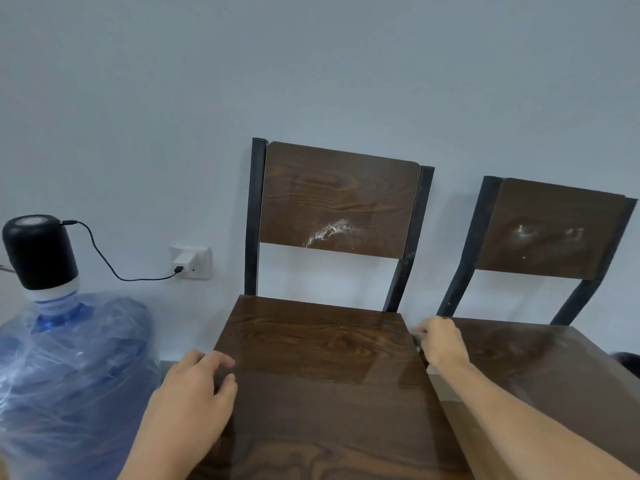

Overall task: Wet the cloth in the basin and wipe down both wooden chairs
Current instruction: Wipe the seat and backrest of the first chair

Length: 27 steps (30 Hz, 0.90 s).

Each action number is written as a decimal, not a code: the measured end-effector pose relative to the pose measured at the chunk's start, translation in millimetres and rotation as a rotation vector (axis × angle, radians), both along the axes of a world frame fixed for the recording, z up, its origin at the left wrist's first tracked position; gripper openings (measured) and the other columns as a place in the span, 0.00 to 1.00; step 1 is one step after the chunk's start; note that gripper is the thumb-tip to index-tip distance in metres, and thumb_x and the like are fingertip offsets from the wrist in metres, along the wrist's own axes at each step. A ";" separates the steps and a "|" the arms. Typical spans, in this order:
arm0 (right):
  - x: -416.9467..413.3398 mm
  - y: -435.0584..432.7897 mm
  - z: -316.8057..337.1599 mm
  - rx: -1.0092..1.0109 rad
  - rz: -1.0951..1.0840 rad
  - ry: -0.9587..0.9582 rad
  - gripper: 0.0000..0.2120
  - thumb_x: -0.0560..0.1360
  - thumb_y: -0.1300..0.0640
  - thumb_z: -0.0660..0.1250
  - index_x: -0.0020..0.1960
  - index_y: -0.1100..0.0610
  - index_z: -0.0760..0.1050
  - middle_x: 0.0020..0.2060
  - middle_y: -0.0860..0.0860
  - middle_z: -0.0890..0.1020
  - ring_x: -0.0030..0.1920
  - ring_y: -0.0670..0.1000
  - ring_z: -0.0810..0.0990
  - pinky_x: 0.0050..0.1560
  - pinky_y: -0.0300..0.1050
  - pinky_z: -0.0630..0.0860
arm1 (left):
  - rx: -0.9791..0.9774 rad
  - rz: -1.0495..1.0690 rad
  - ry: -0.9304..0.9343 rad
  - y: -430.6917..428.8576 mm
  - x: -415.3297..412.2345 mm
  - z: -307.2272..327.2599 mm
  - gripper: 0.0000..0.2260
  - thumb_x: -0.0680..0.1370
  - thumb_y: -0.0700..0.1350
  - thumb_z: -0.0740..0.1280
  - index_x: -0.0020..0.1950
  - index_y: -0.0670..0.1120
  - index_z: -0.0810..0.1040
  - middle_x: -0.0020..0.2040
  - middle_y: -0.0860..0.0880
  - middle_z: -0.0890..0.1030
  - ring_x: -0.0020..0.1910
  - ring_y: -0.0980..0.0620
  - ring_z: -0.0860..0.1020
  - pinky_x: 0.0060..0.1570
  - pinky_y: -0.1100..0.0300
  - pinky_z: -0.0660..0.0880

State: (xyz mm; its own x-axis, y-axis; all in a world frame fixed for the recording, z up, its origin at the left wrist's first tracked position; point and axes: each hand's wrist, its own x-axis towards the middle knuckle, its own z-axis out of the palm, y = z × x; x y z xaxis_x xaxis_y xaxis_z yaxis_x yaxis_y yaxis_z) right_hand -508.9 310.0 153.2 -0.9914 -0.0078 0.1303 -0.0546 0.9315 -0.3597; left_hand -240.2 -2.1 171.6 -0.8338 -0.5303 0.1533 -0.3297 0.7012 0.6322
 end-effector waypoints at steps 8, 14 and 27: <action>12.8 -52.8 19.9 -0.233 0.135 0.100 0.10 0.82 0.64 0.67 0.60 0.60 0.86 0.58 0.56 0.87 0.60 0.56 0.84 0.68 0.49 0.76 | 0.012 0.002 -0.029 -8.6 3.0 2.9 0.08 0.79 0.53 0.64 0.58 0.59 0.78 0.53 0.58 0.75 0.51 0.57 0.78 0.57 0.54 0.79; 57.3 -141.9 0.9 -0.184 0.381 0.070 0.12 0.81 0.63 0.70 0.62 0.54 0.86 0.59 0.53 0.87 0.60 0.52 0.84 0.68 0.47 0.77 | -0.002 0.049 -0.054 -11.5 11.9 5.5 0.09 0.80 0.52 0.64 0.59 0.57 0.78 0.55 0.56 0.75 0.49 0.56 0.77 0.55 0.54 0.79; 113.8 -277.5 27.4 -0.136 0.921 0.000 0.12 0.83 0.63 0.66 0.63 0.57 0.84 0.60 0.56 0.85 0.63 0.55 0.81 0.69 0.49 0.77 | 0.000 0.180 -0.052 7.8 13.0 11.6 0.16 0.79 0.50 0.62 0.66 0.54 0.76 0.62 0.54 0.76 0.59 0.54 0.76 0.55 0.57 0.76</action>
State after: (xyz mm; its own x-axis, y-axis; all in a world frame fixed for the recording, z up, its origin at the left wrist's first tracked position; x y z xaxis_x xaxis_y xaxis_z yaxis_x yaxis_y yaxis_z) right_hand -395.2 32.5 180.6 -0.6019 -0.7761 0.1880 -0.7514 0.4707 -0.4624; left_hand -227.2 5.7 183.1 -0.7320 -0.6721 0.1119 -0.4826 0.6274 0.6111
